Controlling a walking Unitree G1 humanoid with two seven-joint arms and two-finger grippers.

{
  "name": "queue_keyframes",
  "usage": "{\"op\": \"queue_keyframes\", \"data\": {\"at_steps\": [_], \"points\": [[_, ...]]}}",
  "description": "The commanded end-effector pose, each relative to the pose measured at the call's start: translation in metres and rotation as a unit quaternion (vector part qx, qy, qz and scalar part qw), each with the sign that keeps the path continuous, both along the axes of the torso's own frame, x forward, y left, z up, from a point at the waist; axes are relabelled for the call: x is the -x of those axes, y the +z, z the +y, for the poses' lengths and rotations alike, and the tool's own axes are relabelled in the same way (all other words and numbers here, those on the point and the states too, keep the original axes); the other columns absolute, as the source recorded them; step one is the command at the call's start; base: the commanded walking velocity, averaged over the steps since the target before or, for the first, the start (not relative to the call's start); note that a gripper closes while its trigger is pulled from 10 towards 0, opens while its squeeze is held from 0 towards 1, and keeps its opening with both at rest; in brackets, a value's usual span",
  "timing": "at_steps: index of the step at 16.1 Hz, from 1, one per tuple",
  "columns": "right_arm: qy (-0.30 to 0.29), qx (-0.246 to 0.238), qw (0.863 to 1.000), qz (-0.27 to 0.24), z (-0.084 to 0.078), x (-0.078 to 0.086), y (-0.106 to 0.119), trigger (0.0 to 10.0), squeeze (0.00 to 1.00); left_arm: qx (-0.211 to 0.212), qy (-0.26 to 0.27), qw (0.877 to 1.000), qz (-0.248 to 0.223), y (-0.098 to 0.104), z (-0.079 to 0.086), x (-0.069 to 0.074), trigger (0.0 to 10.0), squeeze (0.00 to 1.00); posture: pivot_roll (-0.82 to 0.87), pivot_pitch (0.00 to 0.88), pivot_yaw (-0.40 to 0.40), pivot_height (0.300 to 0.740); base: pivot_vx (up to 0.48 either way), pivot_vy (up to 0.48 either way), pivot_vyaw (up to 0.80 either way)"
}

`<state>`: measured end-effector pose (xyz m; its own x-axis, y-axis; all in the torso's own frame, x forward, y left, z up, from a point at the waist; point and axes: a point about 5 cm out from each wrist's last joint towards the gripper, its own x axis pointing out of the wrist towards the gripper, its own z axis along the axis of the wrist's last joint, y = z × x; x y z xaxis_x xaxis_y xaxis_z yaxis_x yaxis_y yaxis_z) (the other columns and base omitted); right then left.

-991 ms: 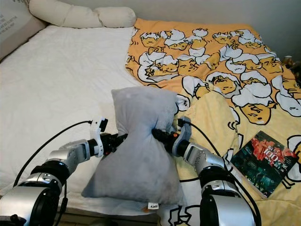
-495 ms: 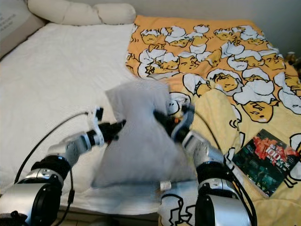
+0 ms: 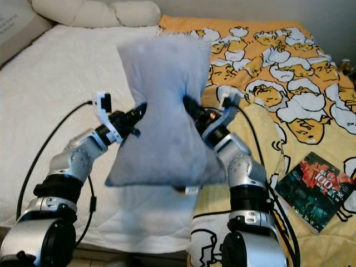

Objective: Clean up the room

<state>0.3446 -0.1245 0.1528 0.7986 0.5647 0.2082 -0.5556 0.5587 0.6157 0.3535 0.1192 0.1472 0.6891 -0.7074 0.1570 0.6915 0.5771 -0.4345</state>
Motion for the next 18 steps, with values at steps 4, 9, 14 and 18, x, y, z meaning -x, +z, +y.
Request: {"op": "queue_keyframes", "data": {"at_steps": [4,9,14,18], "points": [[0.013,-0.003,1.000,-0.009,0.020,0.013,0.008,0.0,0.00,0.042,-0.014,0.998,-0.035,0.016,-0.015,0.011,0.0,0.00,-0.07,0.000,0.043,0.740,0.000,0.000,0.00],[0.001,-0.009,0.999,-0.050,0.019,0.028,0.025,0.0,0.00,0.035,-0.037,0.995,-0.086,0.038,-0.019,0.019,0.0,0.00,-0.05,0.000,0.056,0.740,0.000,0.000,0.00],[0.001,-0.007,0.998,-0.060,0.029,0.029,0.030,0.0,0.00,0.029,-0.049,0.994,-0.097,0.046,-0.017,0.023,0.0,0.00,-0.04,0.000,0.058,0.740,0.000,0.000,0.00],[-0.055,0.035,0.997,-0.030,0.025,0.031,0.017,0.0,0.00,-0.126,0.048,0.990,-0.035,0.002,-0.003,0.022,0.0,0.00,-0.05,0.000,0.058,0.740,0.000,0.000,0.00]]}}
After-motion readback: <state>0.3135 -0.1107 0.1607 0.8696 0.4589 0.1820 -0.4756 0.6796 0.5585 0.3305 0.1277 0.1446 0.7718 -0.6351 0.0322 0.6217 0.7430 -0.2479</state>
